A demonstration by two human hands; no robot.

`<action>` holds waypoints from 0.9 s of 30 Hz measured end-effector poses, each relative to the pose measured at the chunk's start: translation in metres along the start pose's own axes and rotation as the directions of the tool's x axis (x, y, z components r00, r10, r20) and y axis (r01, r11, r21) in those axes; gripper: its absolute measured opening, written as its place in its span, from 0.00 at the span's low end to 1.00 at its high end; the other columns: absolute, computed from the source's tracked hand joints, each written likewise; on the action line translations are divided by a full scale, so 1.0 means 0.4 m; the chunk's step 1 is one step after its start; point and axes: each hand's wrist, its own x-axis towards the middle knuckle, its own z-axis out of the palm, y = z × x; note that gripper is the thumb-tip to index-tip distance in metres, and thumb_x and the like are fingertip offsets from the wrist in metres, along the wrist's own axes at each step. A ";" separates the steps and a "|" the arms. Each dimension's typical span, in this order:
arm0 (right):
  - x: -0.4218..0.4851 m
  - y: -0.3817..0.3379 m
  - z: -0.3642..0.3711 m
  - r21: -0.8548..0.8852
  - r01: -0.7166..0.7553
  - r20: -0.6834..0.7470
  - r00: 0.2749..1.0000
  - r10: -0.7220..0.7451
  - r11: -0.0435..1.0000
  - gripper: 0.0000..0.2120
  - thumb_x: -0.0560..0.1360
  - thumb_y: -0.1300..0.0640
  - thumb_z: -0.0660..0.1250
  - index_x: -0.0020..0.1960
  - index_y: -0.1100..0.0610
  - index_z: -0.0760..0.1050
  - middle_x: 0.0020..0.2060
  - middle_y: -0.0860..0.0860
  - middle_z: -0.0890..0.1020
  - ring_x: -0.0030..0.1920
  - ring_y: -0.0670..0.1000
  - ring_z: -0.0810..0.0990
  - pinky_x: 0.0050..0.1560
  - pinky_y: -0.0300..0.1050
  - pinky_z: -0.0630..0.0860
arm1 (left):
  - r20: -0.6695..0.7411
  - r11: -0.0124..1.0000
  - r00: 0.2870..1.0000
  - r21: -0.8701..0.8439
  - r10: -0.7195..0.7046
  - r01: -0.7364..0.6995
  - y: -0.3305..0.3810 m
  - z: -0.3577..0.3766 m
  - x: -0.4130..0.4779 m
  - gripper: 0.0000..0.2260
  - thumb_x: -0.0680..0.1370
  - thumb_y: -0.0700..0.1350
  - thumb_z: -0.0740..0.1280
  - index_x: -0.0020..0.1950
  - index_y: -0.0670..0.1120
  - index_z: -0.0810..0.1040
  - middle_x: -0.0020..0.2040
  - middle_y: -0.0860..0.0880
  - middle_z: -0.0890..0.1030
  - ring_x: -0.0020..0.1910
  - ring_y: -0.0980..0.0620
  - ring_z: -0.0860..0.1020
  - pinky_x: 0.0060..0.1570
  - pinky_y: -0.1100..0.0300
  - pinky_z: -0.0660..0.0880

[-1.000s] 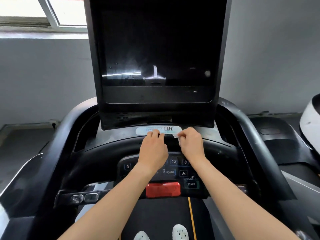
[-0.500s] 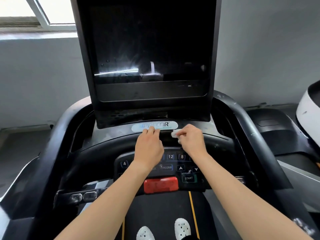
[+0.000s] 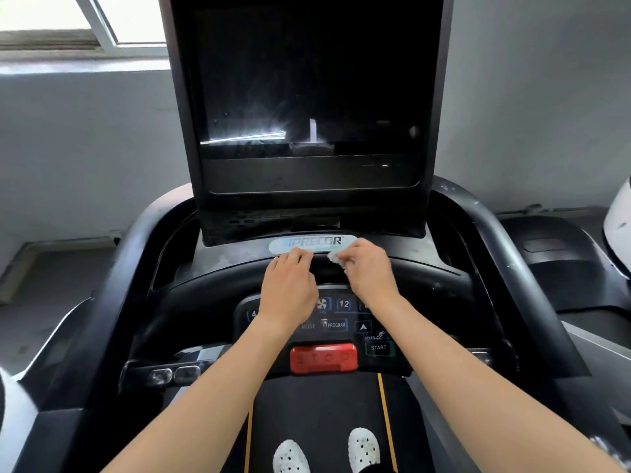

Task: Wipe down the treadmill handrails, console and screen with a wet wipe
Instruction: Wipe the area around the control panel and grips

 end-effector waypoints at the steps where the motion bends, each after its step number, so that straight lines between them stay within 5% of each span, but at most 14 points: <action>1: 0.002 -0.016 0.006 -0.009 0.056 0.042 0.998 -0.056 0.998 0.11 0.80 0.63 0.67 0.56 0.54 0.86 0.51 0.47 0.80 0.51 0.50 0.80 0.56 0.46 0.78 | 0.006 1.000 1.000 0.009 0.000 0.000 0.002 -0.004 -0.001 0.18 0.80 0.41 0.60 0.68 0.43 0.77 0.63 0.47 0.78 0.59 0.46 0.77 0.63 0.52 0.72; 5: 0.004 -0.003 -0.003 -0.005 0.098 0.117 0.988 -0.097 0.995 0.10 0.81 0.60 0.67 0.60 0.56 0.84 0.53 0.47 0.78 0.55 0.49 0.78 0.58 0.41 0.74 | 0.002 0.999 0.999 0.039 -0.037 0.037 0.020 -0.009 0.007 0.14 0.80 0.44 0.58 0.62 0.44 0.78 0.58 0.47 0.78 0.55 0.46 0.76 0.57 0.54 0.71; 9: -0.006 0.103 -0.047 -0.046 -0.009 -0.053 0.999 0.007 0.999 0.11 0.79 0.64 0.66 0.54 0.58 0.87 0.49 0.51 0.79 0.53 0.55 0.79 0.57 0.49 0.77 | 0.035 0.996 0.998 0.068 -0.061 0.058 0.042 -0.010 0.020 0.10 0.80 0.42 0.58 0.55 0.42 0.78 0.55 0.45 0.77 0.52 0.45 0.74 0.53 0.53 0.73; 13: -0.035 0.165 -0.070 -0.009 -0.161 -0.208 0.966 0.156 0.987 0.14 0.77 0.69 0.63 0.51 0.59 0.87 0.49 0.51 0.80 0.52 0.55 0.79 0.54 0.48 0.78 | 0.072 0.998 0.997 0.067 -0.010 0.005 0.065 -0.011 0.026 0.08 0.77 0.36 0.62 0.46 0.39 0.82 0.53 0.40 0.80 0.51 0.40 0.74 0.54 0.47 0.76; 17: -0.009 0.154 -0.058 0.126 -0.194 -0.312 0.923 0.225 0.973 0.10 0.80 0.65 0.64 0.51 0.61 0.86 0.47 0.50 0.81 0.52 0.54 0.79 0.52 0.41 0.73 | 0.077 0.999 0.997 -0.025 0.027 -0.026 0.075 0.000 0.038 0.14 0.82 0.39 0.60 0.63 0.35 0.79 0.66 0.40 0.78 0.66 0.41 0.73 0.70 0.50 0.70; 22: 0.040 0.104 -0.030 -0.017 -0.034 -0.104 0.994 0.032 0.999 0.14 0.80 0.67 0.60 0.55 0.63 0.85 0.56 0.55 0.82 0.58 0.56 0.76 0.61 0.43 0.72 | 0.066 0.997 0.997 -0.071 0.028 -0.023 0.077 0.003 0.058 0.17 0.83 0.40 0.57 0.68 0.36 0.77 0.70 0.42 0.75 0.71 0.44 0.71 0.74 0.54 0.64; 27: 0.060 0.101 -0.035 -0.169 0.129 0.005 0.991 -0.131 0.977 0.11 0.79 0.60 0.62 0.52 0.58 0.84 0.48 0.51 0.82 0.54 0.53 0.75 0.53 0.50 0.77 | 0.057 0.998 0.998 -0.048 -0.024 0.027 0.083 0.015 0.084 0.13 0.82 0.42 0.58 0.59 0.42 0.80 0.61 0.47 0.79 0.60 0.46 0.74 0.62 0.53 0.72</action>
